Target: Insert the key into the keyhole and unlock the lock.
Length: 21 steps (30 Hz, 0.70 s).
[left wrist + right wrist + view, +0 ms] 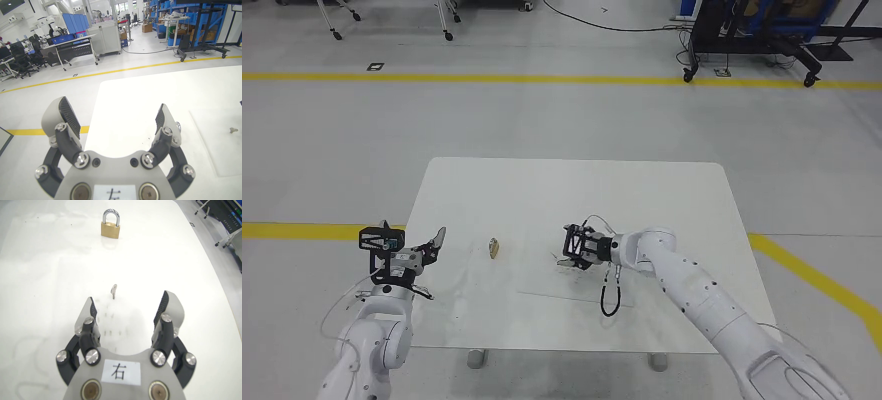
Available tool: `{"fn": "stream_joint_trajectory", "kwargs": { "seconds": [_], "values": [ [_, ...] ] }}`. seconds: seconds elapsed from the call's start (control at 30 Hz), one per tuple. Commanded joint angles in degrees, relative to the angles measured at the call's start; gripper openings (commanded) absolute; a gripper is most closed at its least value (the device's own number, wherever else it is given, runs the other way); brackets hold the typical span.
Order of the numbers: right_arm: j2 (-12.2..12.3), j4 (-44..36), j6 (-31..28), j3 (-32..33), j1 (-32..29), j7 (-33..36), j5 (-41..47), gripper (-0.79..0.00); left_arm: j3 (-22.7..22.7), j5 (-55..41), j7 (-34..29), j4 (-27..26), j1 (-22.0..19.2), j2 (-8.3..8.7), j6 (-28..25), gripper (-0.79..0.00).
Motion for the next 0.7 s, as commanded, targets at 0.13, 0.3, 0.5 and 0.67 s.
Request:
{"fn": "stream_joint_trajectory", "kwargs": {
  "seconds": [0.13, 0.3, 0.5, 0.67],
  "values": [
    [-1.9, 5.9, -1.3, -3.2, 2.9, -1.2, 2.8, -0.256, 0.0, 0.0, 0.0, 0.0, 0.0, 0.0, 0.0, 0.0],
    [-3.4, 9.0, -0.4, -5.4, 4.6, -1.5, 3.9, -0.179, 0.0, 0.0, 0.0, 0.0, 0.0, 0.0, 0.0, 0.0],
    [-4.9, 12.2, 0.1, -7.0, 6.1, -1.8, 5.9, -0.419, 0.0, 0.0, 0.0, 0.0, 0.0, 0.0, 0.0, 0.0],
    [-5.8, 14.7, -0.3, -7.5, 6.9, -2.9, 7.7, -0.785, 0.0, 0.0, 0.0, 0.0, 0.0, 0.0, 0.0, 0.0]
  ]
}}
